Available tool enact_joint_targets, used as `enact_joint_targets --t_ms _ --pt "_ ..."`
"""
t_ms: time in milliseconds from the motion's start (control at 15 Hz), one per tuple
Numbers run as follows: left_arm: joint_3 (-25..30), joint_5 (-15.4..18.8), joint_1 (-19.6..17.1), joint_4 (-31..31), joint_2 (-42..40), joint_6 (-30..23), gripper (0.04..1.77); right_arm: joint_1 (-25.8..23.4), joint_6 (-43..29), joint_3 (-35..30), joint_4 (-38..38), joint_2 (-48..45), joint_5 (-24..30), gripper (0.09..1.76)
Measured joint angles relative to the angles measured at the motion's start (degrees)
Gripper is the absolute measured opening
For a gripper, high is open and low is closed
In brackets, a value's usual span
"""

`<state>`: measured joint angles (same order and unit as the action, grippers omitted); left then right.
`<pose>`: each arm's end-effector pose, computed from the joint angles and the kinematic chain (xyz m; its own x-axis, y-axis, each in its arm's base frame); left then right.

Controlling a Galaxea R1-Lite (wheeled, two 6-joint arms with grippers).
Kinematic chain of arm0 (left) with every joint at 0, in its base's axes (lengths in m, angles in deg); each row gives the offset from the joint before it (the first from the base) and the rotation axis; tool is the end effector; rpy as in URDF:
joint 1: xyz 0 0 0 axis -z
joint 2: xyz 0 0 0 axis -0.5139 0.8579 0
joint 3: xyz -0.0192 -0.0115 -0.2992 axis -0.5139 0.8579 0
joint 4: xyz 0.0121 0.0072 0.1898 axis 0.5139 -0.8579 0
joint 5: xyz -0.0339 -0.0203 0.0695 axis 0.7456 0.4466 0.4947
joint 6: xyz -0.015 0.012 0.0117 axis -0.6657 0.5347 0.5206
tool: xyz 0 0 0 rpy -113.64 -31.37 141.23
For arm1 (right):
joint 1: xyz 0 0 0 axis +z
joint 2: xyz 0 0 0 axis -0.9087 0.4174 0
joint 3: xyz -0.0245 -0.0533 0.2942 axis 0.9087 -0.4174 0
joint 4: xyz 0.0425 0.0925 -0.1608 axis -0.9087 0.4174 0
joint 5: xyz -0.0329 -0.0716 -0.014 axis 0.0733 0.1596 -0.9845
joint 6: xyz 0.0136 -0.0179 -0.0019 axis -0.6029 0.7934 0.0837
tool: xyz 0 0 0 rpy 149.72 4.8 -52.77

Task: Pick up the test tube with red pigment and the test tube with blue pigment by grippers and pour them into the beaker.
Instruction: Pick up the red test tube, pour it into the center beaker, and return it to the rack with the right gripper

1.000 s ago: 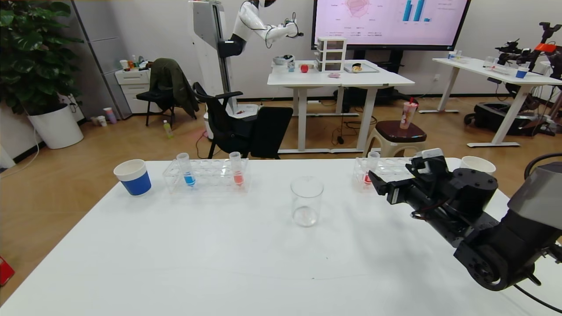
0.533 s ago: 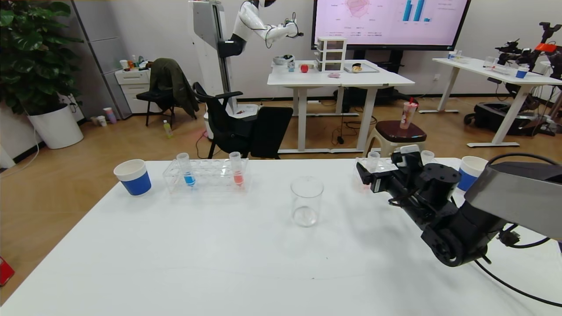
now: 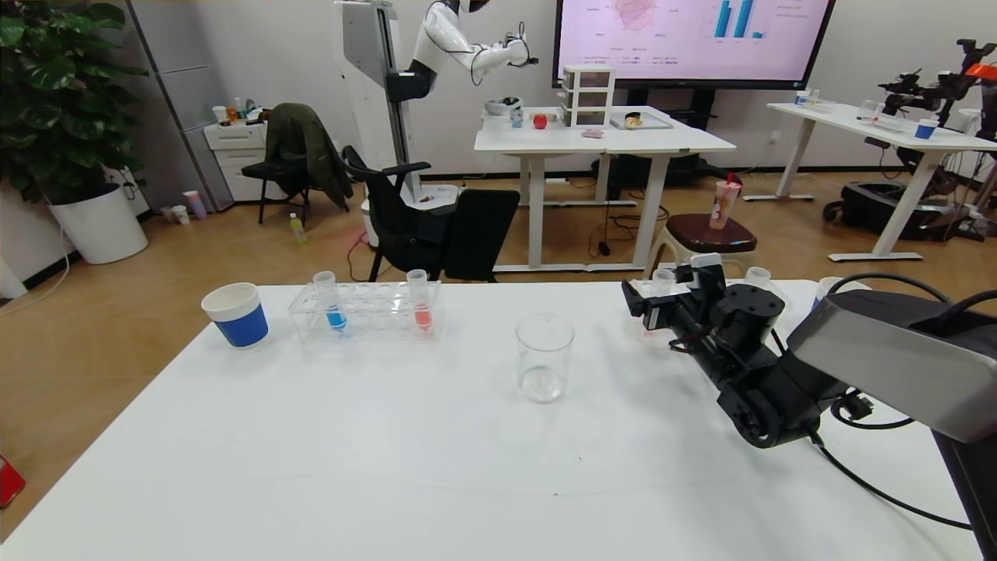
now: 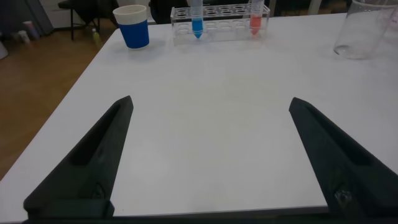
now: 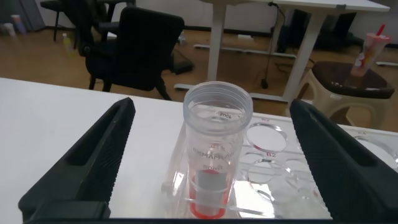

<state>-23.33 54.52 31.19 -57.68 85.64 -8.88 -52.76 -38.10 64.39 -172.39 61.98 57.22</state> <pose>-0.0230 -0.0005 0.0747 0.9996 -0.0277 -0.0059 0.0279 0.9983 0.0502 0.4325 0.0947 0.0424 0.9860 0.1429 0.0854 -0.1424 0.9897 -0.0126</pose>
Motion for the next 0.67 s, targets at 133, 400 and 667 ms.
enact_joint_targets --t_ms 133,400,667 --pt "0.0 0.0 0.0 0.0 0.0 0.0 1.75 0.0 0.0 0.5 -0.2 0.3 0.0 1.74" --pt "0.0 0.0 0.0 0.0 0.0 0.0 1.75 0.2 0.0 0.3 -0.6 0.2 0.0 0.53" --pt "0.0 0.0 0.0 0.0 0.0 0.0 1.75 0.2 0.2 -0.1 -0.7 -0.3 -0.8 0.49"
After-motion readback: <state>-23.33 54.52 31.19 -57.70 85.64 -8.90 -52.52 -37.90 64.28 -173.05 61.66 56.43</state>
